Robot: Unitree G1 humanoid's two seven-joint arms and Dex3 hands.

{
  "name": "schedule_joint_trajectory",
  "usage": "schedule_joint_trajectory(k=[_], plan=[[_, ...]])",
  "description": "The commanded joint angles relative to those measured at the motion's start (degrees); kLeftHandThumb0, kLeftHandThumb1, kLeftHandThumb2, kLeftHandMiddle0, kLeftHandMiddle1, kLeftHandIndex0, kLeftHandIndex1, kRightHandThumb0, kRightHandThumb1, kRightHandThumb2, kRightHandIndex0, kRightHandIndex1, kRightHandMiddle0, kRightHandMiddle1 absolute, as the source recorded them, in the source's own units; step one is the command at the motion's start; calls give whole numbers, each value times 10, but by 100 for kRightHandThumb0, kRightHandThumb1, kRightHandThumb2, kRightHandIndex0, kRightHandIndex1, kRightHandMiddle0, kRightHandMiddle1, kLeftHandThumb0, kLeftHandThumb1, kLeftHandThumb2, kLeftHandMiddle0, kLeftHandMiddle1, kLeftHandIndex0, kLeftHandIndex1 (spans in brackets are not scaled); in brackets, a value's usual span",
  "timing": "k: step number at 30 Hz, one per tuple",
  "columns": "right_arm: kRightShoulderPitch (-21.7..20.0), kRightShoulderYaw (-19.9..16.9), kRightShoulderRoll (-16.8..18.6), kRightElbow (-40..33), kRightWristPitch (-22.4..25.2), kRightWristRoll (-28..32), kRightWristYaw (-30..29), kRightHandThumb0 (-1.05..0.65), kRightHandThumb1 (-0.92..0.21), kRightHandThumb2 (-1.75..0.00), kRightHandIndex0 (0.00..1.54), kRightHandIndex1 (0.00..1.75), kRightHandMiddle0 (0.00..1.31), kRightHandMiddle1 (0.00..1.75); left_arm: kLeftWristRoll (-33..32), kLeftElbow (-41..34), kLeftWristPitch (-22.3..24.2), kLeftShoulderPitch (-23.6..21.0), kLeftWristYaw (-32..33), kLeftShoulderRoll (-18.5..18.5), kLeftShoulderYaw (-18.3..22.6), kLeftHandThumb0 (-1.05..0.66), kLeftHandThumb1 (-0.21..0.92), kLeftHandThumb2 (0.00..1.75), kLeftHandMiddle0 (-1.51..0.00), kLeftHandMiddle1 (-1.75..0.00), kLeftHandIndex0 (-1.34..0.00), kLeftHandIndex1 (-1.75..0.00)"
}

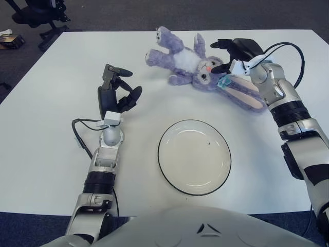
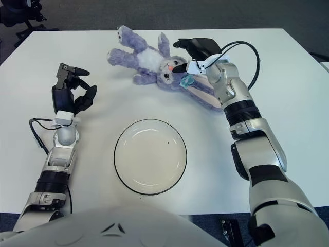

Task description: Put the doll into the plate.

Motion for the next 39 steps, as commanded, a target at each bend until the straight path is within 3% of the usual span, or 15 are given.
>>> schedule_joint_trajectory(k=[1,8,16,39], plan=[[-11,2,-5,9,-5,-3,-5,-62,-92,-30,62,0,51,12,0,44,1,58,-1,-18,-8,-36,92,29,-75,-175,-45,-149],[-12,2,-5,11,-7,-3,-6,-62,-92,-31,61,0,52,11,0,44,1,58,0,-18,-8,-36,92,29,-75,-175,-45,-149],[-4,29,0,15,-19,-26,-13,-78,-92,-46,61,0,52,9,5,47,3,56,2,-18,-10,-36,92,29,-75,-175,-45,-149],[-31,74,30,58,-17,-42,-1,-84,-92,-51,54,0,47,5,7,46,1,56,4,-20,-13,-36,92,28,-75,-175,-45,-148]])
